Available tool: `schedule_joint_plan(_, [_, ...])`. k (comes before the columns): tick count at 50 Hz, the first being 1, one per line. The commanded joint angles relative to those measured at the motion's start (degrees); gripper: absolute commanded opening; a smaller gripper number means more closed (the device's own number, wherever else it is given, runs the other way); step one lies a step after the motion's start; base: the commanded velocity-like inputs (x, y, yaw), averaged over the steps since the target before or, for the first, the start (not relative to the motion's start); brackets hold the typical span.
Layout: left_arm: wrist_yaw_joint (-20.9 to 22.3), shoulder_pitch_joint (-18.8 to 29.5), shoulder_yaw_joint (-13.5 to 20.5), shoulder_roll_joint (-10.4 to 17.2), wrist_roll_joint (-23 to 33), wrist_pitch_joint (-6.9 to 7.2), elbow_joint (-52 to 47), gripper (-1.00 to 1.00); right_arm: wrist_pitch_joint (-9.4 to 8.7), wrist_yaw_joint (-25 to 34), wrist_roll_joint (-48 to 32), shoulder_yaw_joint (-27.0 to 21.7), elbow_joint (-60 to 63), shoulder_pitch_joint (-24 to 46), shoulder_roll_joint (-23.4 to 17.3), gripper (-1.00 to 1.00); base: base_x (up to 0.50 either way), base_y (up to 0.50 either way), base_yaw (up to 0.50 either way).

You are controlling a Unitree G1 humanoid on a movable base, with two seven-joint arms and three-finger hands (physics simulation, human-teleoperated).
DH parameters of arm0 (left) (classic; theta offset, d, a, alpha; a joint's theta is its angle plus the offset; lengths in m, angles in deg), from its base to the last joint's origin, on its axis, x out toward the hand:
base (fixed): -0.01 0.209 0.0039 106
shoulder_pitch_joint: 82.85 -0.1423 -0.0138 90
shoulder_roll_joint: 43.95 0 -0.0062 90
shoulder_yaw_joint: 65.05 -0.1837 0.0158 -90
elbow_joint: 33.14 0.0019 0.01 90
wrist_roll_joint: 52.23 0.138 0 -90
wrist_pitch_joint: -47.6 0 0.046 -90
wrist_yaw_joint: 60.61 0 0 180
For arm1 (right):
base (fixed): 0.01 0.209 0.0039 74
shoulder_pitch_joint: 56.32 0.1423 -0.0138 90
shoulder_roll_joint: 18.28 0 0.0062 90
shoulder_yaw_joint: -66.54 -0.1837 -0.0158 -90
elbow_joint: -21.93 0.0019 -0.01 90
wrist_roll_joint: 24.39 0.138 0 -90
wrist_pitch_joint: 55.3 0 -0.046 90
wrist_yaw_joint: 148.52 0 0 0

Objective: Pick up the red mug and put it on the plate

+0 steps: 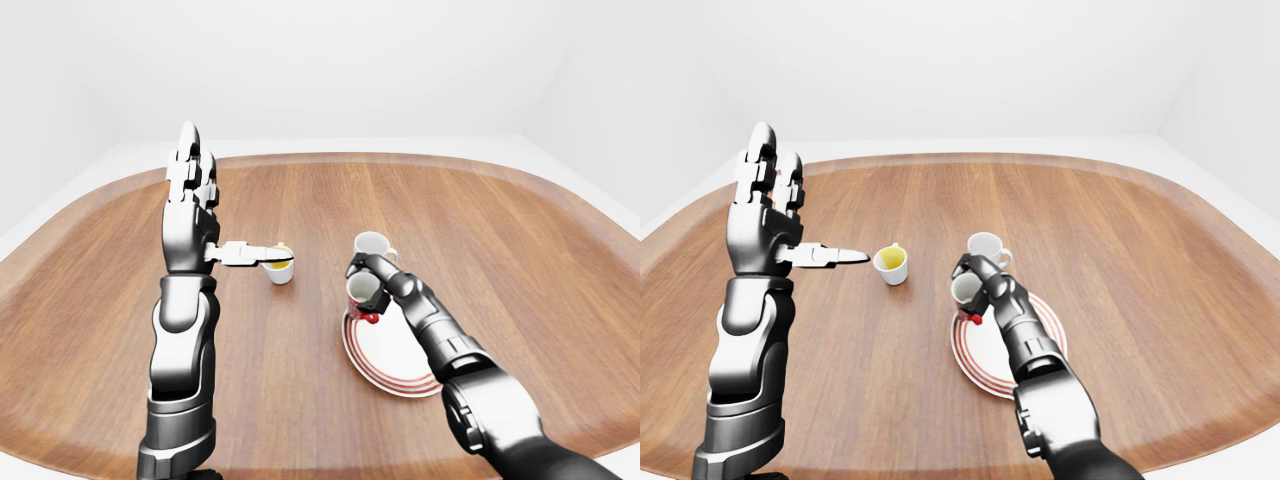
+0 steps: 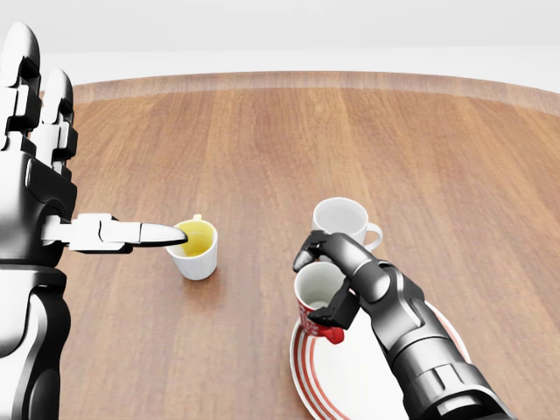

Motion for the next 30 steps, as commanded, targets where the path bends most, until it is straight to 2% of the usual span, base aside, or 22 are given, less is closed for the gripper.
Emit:
schedule_joint_plan(1, [-0.14,0.02,0.09,0.08,-0.19,0.0,0.34,1.0,0.0,-0.04,-0.35,-0.54,1.25,-1.25,-0.92,-1.0,0.0,0.0,0.0])
schedule_joint_plan(30, [-0.09,-0.8,-0.34,-0.38,0.23,0.0,1.52,1.0,0.0,1.61,-0.94,-1.39,8.34,-7.09,-3.13,-1.0,0.0,0.0,0.0])
